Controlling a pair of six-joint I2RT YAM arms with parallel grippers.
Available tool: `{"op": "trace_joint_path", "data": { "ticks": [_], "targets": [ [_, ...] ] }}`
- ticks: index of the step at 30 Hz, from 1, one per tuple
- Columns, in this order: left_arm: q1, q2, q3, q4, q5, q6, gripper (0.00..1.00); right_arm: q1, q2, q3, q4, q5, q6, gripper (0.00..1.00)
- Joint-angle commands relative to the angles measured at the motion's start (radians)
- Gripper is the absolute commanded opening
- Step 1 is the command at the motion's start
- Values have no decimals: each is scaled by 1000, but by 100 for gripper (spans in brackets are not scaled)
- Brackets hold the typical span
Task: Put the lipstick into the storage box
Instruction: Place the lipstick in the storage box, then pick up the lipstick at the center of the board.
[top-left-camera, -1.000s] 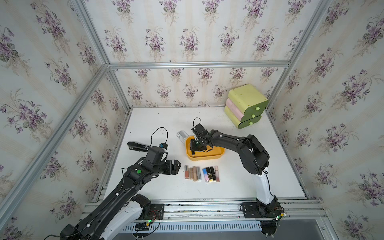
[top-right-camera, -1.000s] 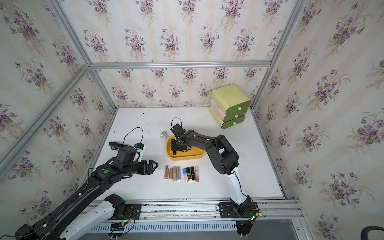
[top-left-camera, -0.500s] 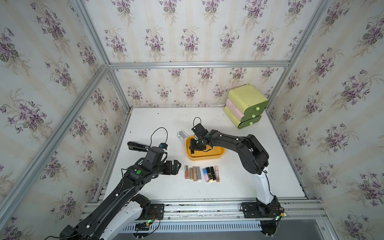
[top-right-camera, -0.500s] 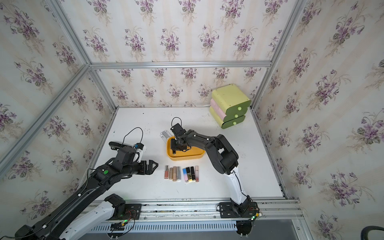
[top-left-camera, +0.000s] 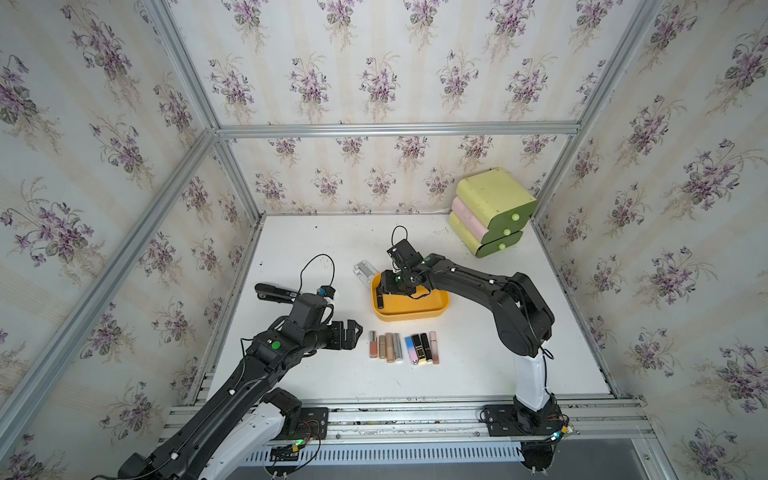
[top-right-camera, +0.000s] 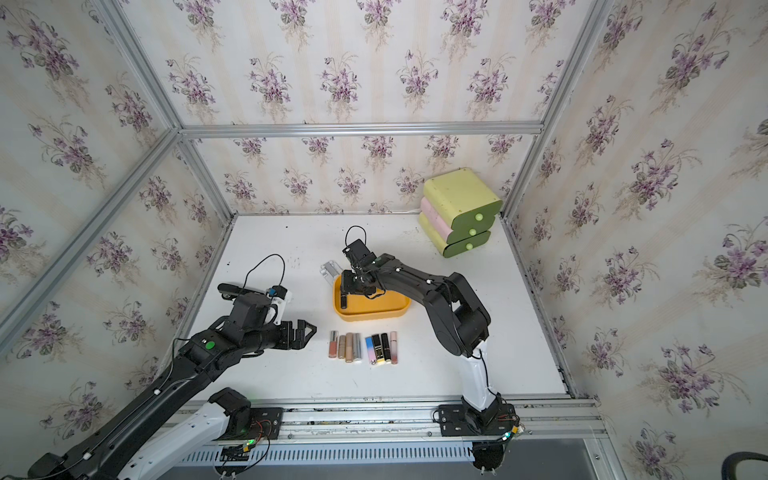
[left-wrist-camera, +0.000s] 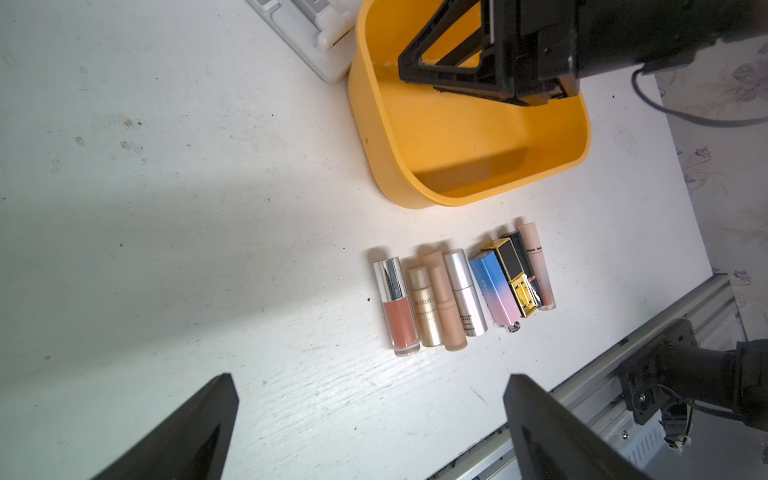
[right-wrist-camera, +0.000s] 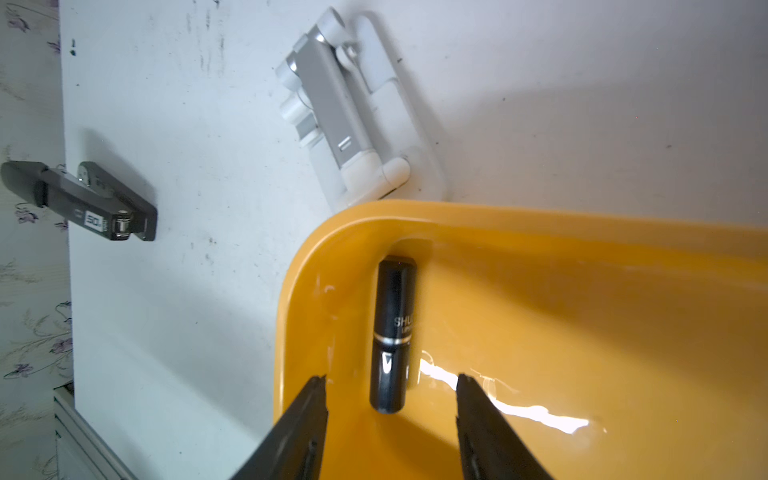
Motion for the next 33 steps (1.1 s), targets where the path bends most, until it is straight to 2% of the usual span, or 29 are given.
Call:
{"op": "trace_joint_path", "data": {
  "ticks": [1, 5, 10, 15, 22, 28, 33],
  "targets": [
    [1, -11, 10, 15, 15, -1, 100, 0, -48, -6, -33, 25, -16, 57],
    [1, -35, 11, 38, 39, -6, 100, 0, -123, -18, -47, 20, -28, 61],
    [1, -58, 12, 76, 81, -4, 100, 0, -226, -42, -88, 34, -39, 62],
    [0, -60, 8, 136, 145, -10, 100, 0, -366, -112, -138, 63, -53, 63],
    [-15, -36, -27, 268, 211, -56, 100, 0, -583, -274, -203, 94, -39, 69],
    [-106, 18, -61, 369, 175, -106, 100, 0, -719, -414, -236, 109, -12, 70],
    [-221, 66, -78, 401, 78, -131, 100, 0, -786, -538, -231, 111, 13, 70]
  ]
}}
